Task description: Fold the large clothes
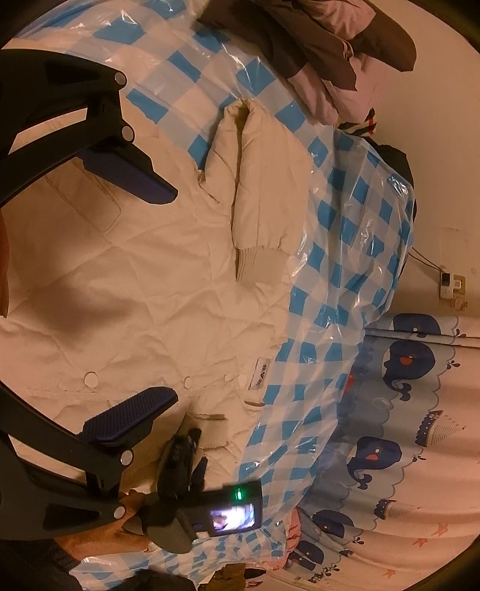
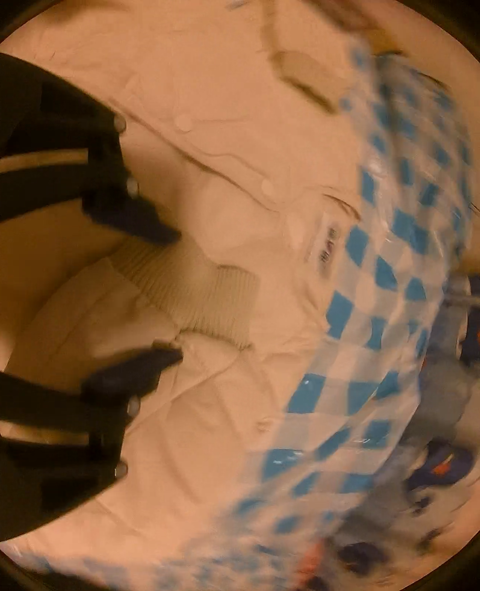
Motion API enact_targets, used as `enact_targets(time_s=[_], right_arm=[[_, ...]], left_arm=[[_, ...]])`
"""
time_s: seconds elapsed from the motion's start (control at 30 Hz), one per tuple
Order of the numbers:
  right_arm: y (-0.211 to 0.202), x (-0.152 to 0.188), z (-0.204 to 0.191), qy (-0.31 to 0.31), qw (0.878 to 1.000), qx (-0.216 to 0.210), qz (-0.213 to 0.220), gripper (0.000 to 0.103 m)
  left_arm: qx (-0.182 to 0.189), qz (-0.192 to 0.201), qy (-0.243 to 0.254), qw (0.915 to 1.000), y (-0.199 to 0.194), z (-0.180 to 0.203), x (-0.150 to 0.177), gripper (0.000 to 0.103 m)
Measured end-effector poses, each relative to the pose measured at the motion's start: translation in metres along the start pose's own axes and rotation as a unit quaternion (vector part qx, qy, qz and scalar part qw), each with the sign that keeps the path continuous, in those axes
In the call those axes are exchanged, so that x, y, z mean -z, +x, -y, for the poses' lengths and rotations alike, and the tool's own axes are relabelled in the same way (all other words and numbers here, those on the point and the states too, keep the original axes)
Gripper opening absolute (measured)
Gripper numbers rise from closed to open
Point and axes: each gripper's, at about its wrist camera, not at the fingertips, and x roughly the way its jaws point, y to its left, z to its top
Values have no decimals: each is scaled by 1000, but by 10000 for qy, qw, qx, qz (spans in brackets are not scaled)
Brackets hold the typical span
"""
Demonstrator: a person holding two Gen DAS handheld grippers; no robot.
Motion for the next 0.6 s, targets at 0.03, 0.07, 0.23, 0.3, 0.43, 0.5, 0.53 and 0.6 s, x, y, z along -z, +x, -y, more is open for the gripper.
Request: enact_targets(time_s=[0.03,0.07,0.23,0.3,0.43,0.5,0.53,0.6], right_arm=[[-4,1,8,204,9997,-78,71,16],[-8,2,17,457,9984,-313,105,11],[-36,0,50,1324,9837,-1107,510,7],[-47,-4,51,1395,9798,-1275,648,7],[-66,-10,36,1022,9863,-1013,808,14],[-67,-8,21,557,9946,-510,705,92],[-67,-4,16,330,9964,-305,720,96],[-65,3,-2,-363,9962,94,781,96]], left_arm=[[1,13,0,10000,0,1,0,95],[1,19,3,10000,0,1,0,95],[7,20,37,10000,0,3,1,95],[7,23,48,10000,0,3,1,95],[-5,42,62,10000,-1,3,1,95],[-2,55,60,10000,-1,2,0,95],[2,63,66,10000,-2,2,0,95],[-2,58,63,10000,-2,3,0,95]])
